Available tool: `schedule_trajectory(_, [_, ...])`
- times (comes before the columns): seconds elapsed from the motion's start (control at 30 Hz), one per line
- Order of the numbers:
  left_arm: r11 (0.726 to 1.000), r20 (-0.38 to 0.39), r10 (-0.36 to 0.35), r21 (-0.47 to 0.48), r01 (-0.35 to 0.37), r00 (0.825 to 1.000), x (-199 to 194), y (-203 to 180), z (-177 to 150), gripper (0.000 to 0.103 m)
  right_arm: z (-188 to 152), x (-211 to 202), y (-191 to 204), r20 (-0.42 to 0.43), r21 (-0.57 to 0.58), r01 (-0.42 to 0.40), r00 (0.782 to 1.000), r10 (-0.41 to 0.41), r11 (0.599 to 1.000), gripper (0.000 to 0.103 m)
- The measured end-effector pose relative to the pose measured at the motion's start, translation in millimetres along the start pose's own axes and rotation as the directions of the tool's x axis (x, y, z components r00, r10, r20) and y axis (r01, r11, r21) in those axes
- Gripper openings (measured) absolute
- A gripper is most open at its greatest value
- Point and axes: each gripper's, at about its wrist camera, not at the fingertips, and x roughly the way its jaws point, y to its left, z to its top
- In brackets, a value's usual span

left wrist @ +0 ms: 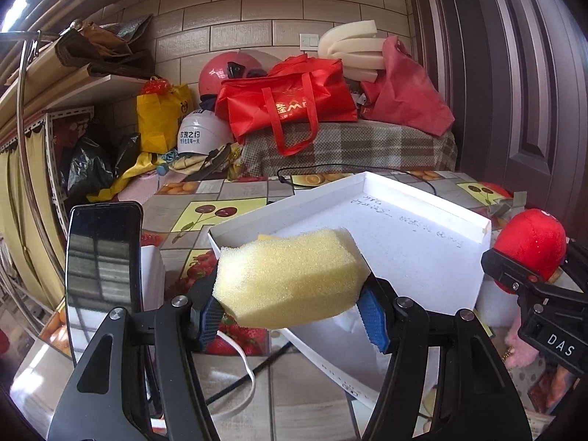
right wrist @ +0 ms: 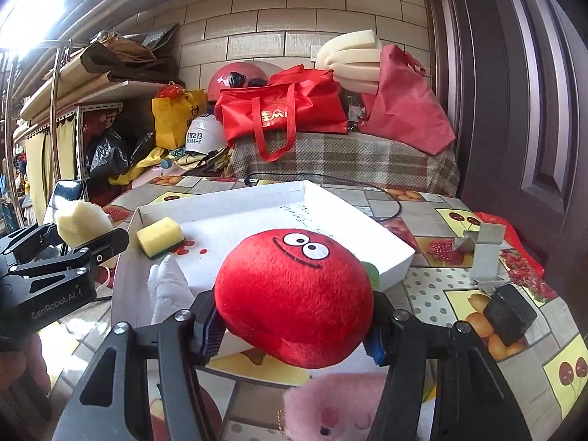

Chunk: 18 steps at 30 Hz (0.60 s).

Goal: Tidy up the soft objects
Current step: 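Carry both items over the tray and open both grippers to release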

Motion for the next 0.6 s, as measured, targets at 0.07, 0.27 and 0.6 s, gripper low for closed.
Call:
schedule_trajectory(0.07, [1.000, 0.000, 0.005, -0.008, -0.005, 1.000, 8, 1, 3, 0.063, 3, 8, 3, -0.002, 0.007, -0.006, 1.000, 0.006, 1.000, 0.062])
schedule_trajectory(0.27, [1.000, 0.001, 0.004, -0.023, -0.004, 1.000, 24, 1, 10, 0.064, 12, 27, 11, -0.002, 0.011, -0.010, 1.000, 0.010, 1.000, 0.062])
schedule_trajectory(0.6, [0.999, -0.024, 0.006, -0.038, -0.007, 1.000, 57, -3, 24, 0.064, 27, 63, 12, -0.050, 0.059, 0.025, 0.998, -0.022, 0.998, 0.062])
